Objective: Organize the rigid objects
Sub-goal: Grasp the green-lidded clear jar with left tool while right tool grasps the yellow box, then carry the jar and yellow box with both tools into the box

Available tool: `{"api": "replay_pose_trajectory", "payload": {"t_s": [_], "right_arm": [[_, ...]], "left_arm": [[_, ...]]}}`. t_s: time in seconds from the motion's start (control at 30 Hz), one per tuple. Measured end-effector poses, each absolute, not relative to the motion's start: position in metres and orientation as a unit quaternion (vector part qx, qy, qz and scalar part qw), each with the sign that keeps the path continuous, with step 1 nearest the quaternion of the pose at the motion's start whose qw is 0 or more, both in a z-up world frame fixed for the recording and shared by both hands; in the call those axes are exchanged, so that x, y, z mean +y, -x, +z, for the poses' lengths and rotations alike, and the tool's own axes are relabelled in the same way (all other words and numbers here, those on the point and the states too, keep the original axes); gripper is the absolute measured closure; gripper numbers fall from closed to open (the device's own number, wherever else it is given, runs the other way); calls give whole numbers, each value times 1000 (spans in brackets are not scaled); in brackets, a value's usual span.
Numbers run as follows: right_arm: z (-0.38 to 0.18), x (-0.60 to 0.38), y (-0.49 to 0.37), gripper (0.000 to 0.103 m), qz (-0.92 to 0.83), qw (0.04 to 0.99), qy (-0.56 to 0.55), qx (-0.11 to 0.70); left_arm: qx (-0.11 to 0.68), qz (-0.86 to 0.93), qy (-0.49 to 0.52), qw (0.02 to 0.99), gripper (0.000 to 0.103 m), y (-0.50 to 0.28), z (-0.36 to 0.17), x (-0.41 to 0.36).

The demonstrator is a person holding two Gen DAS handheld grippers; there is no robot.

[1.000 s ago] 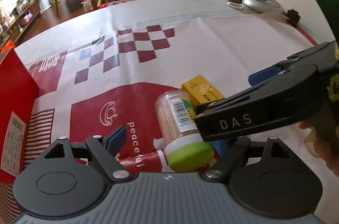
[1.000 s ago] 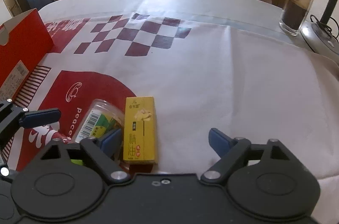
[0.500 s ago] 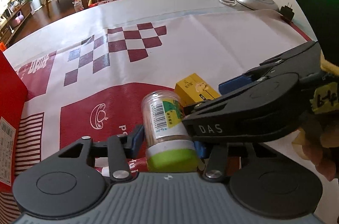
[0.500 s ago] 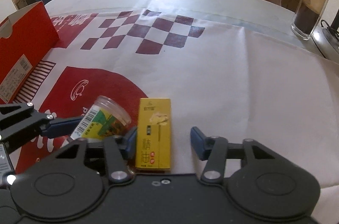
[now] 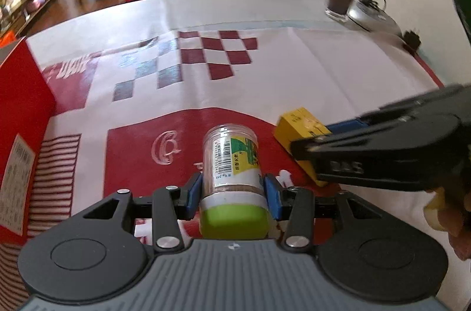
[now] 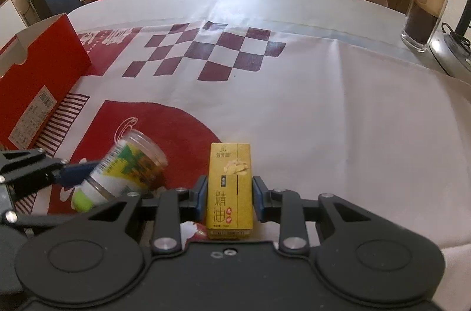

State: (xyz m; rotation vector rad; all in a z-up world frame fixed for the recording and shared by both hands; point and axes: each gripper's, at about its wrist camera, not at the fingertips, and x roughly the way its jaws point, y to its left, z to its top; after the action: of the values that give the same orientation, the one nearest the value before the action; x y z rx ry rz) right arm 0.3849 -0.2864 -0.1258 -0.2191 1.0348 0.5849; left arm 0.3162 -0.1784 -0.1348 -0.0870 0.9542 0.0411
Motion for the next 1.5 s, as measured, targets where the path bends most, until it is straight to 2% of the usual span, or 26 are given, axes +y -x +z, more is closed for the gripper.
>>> {"api": "replay_pose_trajectory", "payload": {"t_s": [0.77, 0.93, 1.5], "right_arm": [[-48, -251, -337, 73, 320, 834, 107, 437], [-29, -227, -325, 73, 327, 839, 110, 420], [2, -109, -282, 73, 326, 853, 108, 393]], "left_arm": [[417, 48, 141, 897, 59, -271, -51, -98], [402, 41, 138, 904, 59, -261, -32, -75], [358, 35, 118, 926, 59, -216, 4, 70]]}}
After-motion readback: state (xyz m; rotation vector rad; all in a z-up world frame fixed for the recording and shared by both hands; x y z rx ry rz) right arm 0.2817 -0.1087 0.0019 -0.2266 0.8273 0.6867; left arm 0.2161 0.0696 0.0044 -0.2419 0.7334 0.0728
